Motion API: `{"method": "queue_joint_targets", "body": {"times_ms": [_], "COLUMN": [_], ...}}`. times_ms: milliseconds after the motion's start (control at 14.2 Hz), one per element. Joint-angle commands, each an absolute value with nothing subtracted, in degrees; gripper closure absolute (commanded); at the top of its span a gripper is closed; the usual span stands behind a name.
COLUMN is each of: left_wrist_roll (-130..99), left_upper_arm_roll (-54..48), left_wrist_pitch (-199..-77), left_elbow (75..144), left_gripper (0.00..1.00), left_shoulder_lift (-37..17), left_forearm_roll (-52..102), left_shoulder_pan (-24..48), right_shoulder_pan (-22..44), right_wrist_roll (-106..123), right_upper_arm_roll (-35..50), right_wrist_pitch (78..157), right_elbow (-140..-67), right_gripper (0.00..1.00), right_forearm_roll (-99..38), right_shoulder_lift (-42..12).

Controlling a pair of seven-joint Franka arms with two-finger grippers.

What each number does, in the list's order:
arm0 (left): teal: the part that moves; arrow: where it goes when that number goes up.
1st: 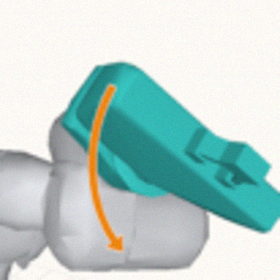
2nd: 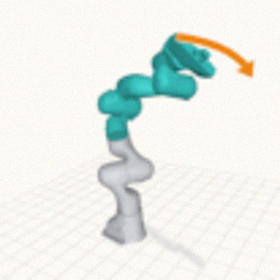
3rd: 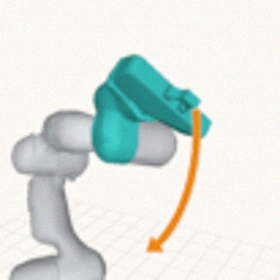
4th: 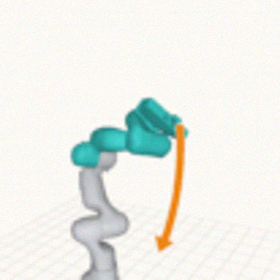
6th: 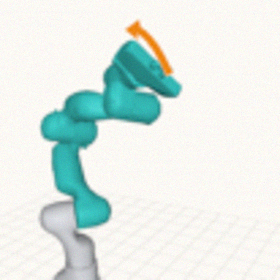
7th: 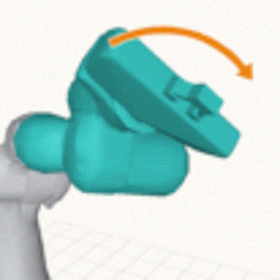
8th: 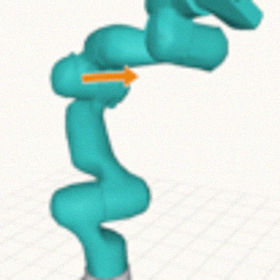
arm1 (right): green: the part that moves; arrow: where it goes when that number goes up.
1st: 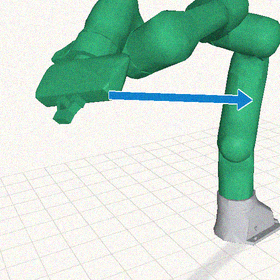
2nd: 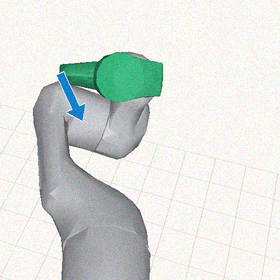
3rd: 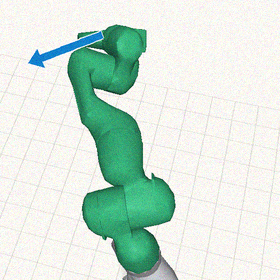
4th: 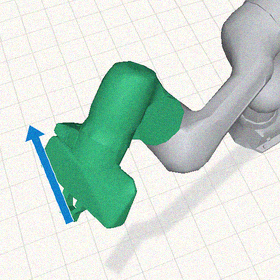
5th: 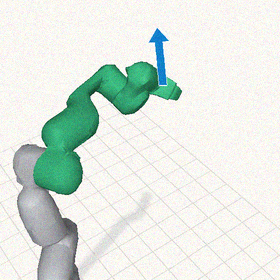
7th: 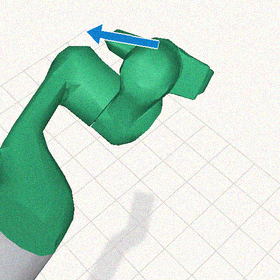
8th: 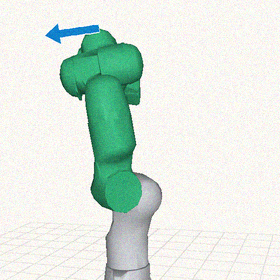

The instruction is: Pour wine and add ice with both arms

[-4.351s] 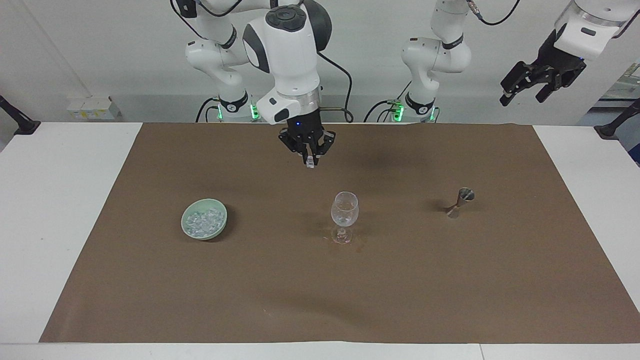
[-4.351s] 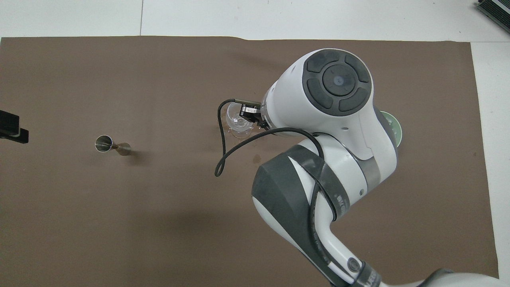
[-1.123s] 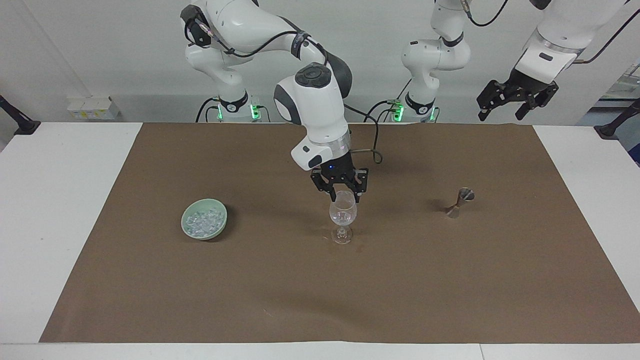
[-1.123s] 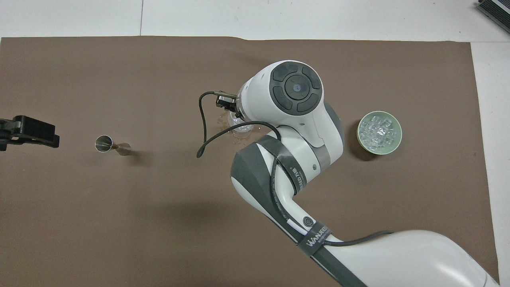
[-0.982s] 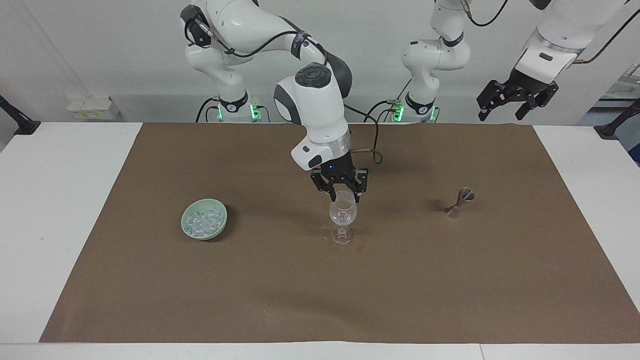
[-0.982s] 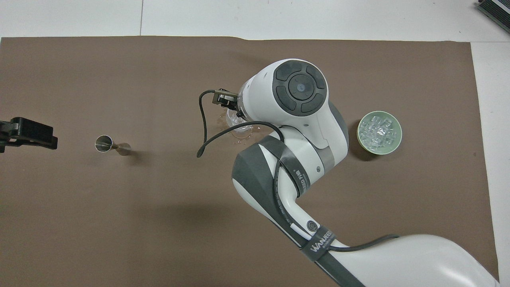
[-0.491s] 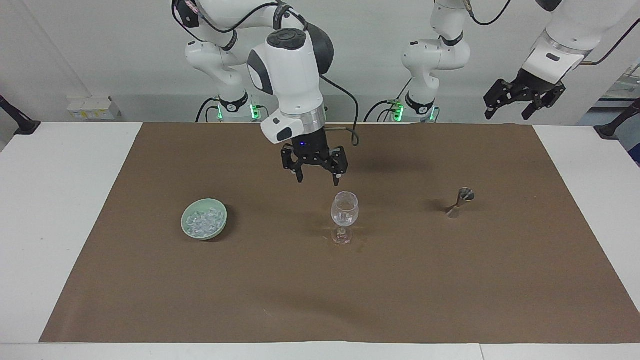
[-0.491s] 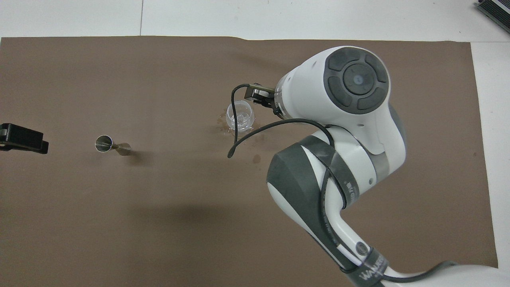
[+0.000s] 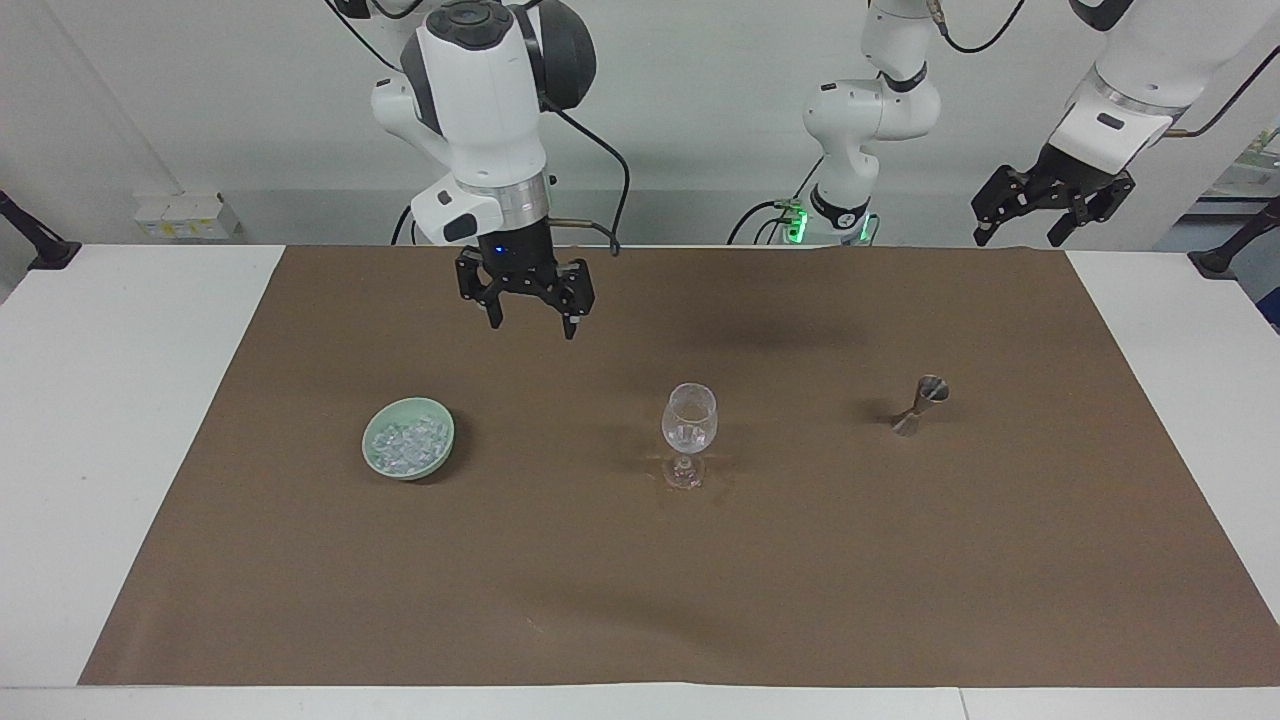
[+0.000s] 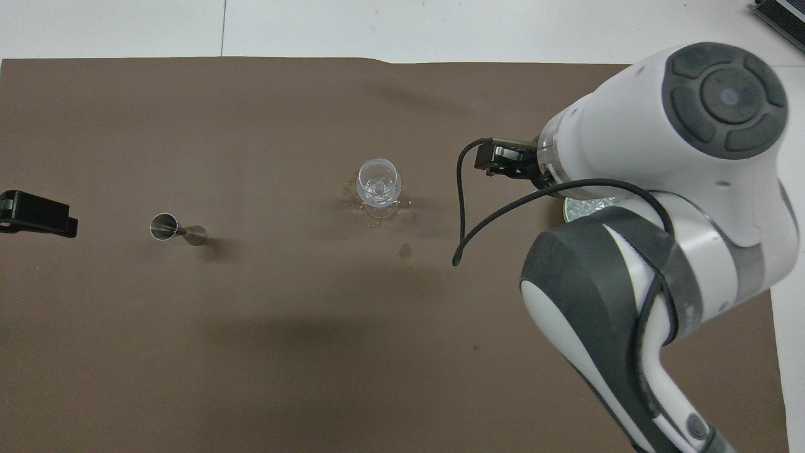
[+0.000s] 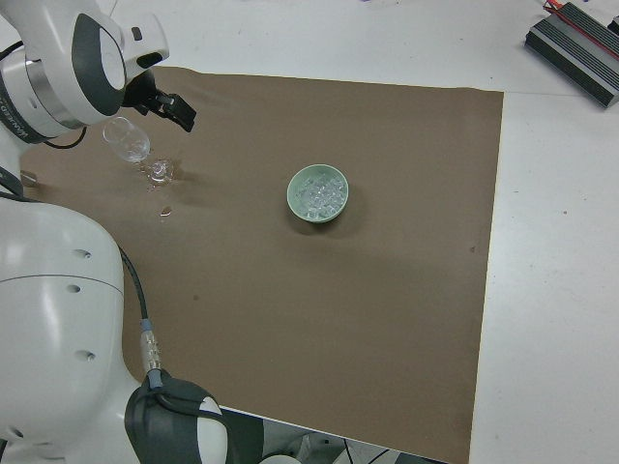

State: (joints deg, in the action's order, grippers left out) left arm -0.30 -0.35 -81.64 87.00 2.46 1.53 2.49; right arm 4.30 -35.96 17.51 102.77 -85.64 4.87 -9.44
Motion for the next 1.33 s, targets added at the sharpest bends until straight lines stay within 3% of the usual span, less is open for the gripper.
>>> {"method": "queue_joint_targets", "body": {"times_ms": [0, 632, 1053, 1263], "left_wrist_roll": [-0.09, -0.17, -0.44, -0.09], "left_upper_arm_roll": [-1.14, -0.88, -0.7, -0.7], "left_wrist_pitch": [-83.23, -79.47, -74.1, -74.53], "left_elbow": [88.68, 87.63, 88.24, 88.33], "left_gripper": [0.0, 0.0, 0.0, 0.0], "left_shoulder_lift": [4.22, 5.01, 5.97, 6.15], "left_forearm_roll": [1.23, 1.06, 3.43, 3.34], "left_shoulder_pan": [2.02, 2.72, 2.11, 2.11], "right_shoulder_pan": [2.02, -3.51, -4.22, -1.86], "right_wrist_roll": [-31.92, -26.72, -26.2, -21.72], "right_upper_arm_roll": [17.93, 17.4, 17.23, 12.59], "right_wrist_pitch": [100.3, 94.05, 93.08, 92.29], "right_elbow": [-87.1, -87.1, -87.01, -87.36], "right_gripper": [0.0, 0.0, 0.0, 0.0], "right_forearm_roll": [5.01, 4.31, 4.22, 4.13], "right_shoulder_lift": [-7.47, -2.9, -2.81, -1.24]}}
